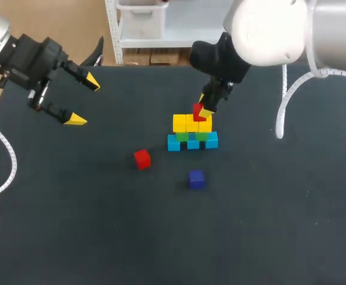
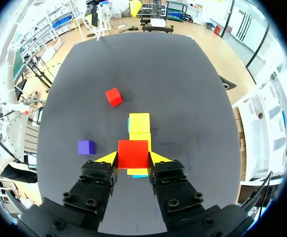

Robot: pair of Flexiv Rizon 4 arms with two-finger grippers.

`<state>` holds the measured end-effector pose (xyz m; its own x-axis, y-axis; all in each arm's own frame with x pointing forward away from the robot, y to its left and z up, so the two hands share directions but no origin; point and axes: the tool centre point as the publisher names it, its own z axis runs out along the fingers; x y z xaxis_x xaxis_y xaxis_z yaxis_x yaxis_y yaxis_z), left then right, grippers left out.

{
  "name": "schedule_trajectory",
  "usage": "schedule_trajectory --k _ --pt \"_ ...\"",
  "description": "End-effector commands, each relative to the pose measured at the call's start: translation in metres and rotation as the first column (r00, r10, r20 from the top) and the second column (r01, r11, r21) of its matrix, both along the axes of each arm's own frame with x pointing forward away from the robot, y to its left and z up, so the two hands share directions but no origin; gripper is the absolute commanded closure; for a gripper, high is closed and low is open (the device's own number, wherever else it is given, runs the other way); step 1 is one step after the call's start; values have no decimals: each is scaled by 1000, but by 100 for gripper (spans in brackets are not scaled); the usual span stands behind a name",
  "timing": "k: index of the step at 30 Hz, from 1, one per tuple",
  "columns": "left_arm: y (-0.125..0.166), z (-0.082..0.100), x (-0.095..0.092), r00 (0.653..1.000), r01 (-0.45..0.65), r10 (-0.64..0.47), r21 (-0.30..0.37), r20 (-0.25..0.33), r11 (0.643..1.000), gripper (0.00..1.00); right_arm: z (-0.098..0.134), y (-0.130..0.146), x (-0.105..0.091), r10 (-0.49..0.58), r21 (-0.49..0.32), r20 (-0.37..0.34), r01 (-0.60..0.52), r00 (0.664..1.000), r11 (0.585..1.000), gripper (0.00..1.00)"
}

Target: Place the blue cubes, place green cubes on the blue cubes, place the yellow cubes on the green cubes, then place the red cubes on the yellow cubes, and place purple cube on the red cubes.

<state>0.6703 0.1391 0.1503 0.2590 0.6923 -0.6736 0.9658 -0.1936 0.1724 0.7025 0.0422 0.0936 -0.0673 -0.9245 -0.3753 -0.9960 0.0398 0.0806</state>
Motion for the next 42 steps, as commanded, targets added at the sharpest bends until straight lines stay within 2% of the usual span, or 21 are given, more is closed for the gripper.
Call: schedule_trajectory --k 1,35,38,42 --pt "0 -1 0 1000 1 -1 -2 4 1000 0 -1 0 0 -1 2 -2 1 1000 1000 100" --pt "0 -1 0 1000 1 -1 -2 4 1000 0 -9 0 6 -4 -6 -6 4 1000 1000 100" --pt "0 -1 0 1000 1 -1 -2 4 1000 0 -10 0 5 -3 -6 -8 3 1000 1000 94" --pt "0 -1 0 1000 1 -1 -2 4 1000 0 -10 0 5 -3 -5 -8 3 1000 1000 91"
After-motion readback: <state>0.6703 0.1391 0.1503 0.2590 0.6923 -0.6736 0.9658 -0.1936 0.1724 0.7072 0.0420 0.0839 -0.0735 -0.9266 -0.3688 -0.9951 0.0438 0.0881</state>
